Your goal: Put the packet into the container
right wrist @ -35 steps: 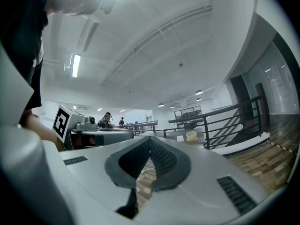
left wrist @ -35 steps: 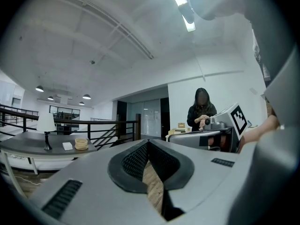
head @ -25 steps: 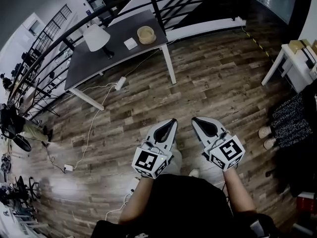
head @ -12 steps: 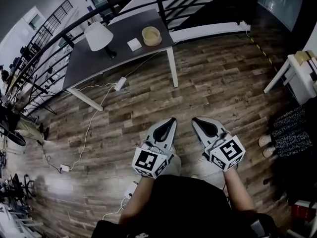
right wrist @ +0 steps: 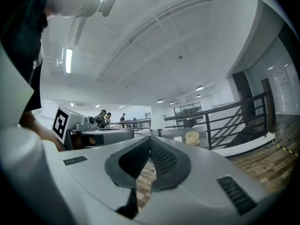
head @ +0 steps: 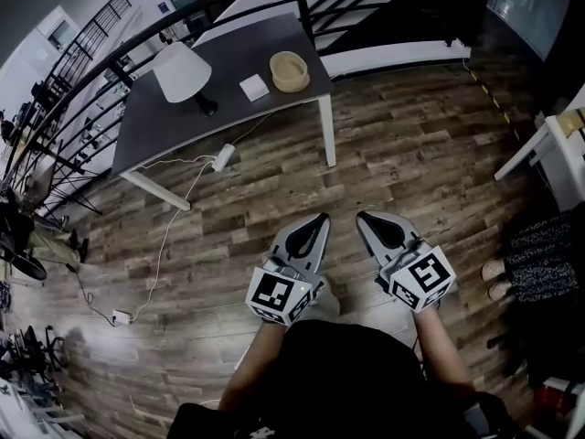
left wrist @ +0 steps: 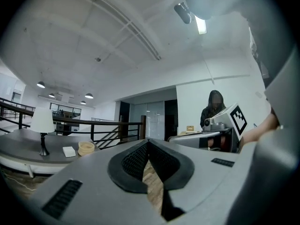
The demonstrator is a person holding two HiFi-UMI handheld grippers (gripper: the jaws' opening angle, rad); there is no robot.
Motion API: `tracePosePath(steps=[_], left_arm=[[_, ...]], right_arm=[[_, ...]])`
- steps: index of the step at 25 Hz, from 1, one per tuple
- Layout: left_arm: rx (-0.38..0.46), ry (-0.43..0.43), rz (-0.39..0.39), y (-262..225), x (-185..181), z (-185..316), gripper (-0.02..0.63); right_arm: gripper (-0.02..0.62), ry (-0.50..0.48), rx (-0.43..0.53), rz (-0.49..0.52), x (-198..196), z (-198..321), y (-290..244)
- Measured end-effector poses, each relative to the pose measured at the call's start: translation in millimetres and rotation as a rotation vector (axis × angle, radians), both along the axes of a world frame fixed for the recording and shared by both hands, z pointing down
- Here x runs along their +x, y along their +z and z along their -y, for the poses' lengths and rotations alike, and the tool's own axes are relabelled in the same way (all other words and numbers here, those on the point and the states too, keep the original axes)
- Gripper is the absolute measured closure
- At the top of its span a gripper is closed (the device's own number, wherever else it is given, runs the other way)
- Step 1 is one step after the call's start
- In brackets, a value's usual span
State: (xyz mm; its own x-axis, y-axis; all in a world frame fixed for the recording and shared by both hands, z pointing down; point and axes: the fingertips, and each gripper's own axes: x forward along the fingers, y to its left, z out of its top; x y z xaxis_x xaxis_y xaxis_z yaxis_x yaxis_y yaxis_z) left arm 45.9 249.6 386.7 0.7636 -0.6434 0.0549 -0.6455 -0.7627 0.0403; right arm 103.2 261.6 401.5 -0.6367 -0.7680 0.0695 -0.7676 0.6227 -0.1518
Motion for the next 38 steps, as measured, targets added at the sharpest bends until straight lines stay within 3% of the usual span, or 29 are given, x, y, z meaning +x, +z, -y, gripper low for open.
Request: tracePosePath(steps=[21, 33, 38], left_arm=[[-0.010, 0.022, -0.015, 8, -75, 151, 0.598], [-0.013, 0.018, -0.055, 9, -75, 196, 0.598], [-0.005, -0.007, -0.049, 9, -76, 238, 0.598]], right_arm=[[0.591, 0.049, 0.000, -0.026, -66, 145, 4], [0.591, 0.054, 0.006, -0.051, -65, 191, 1], [0.591, 0.033, 0.026, -0.036, -65, 235, 0]])
